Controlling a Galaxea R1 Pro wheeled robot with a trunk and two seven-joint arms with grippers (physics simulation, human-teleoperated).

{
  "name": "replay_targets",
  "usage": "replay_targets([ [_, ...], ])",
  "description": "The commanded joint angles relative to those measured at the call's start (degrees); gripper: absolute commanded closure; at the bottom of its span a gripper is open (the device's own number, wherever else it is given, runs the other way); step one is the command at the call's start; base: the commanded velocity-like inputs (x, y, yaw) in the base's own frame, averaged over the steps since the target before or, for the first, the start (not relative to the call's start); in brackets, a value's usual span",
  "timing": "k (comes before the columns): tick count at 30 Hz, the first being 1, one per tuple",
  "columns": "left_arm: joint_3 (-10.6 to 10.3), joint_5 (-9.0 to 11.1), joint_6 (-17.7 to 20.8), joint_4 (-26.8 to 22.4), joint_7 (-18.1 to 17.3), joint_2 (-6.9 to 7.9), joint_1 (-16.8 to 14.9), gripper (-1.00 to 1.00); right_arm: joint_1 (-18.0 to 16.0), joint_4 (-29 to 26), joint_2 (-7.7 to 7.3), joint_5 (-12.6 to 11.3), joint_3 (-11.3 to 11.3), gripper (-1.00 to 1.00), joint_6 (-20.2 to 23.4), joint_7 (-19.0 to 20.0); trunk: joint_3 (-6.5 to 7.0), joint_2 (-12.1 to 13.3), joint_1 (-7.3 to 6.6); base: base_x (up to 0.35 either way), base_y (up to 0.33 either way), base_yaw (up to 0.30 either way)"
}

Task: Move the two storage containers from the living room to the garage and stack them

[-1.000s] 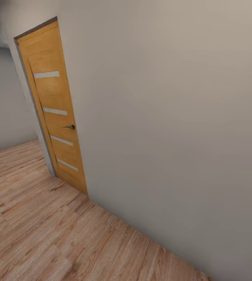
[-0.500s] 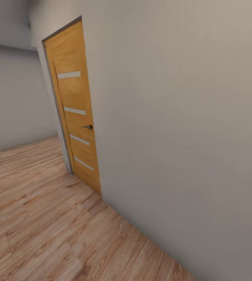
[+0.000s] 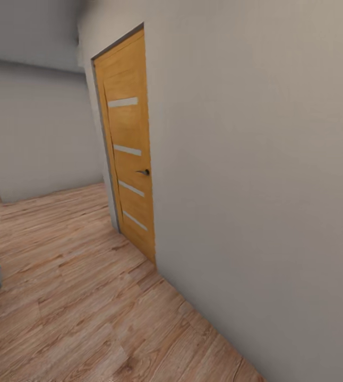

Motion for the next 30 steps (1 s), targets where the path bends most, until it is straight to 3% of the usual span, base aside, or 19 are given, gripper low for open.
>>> replay_targets([
  [1, 0.12, 0.20, -0.21, 0.06, 0.10, -0.02, -0.05, -1.00, -0.07, 0.17, 0.02, 0.16, 0.44, -1.00, -0.21, -0.37, -0.08, -0.06, 0.01, 0.000, 0.000, 0.277],
  [11, 0.13, 0.24, -0.17, 0.06, 0.10, -0.04, -0.05, -1.00, -0.07, 0.17, 0.02, 0.16, 0.44, -1.00, -0.21, -0.37, -0.08, -0.06, 0.01, 0.038, 0.000, 0.277],
  [30, 0.13, 0.29, -0.21, 0.06, 0.10, 0.07, -0.05, -1.00, -0.07, 0.17, 0.02, 0.16, 0.44, -1.00, -0.21, -0.37, -0.08, -0.06, 0.01, 0.297, 0.000, 0.277],
])
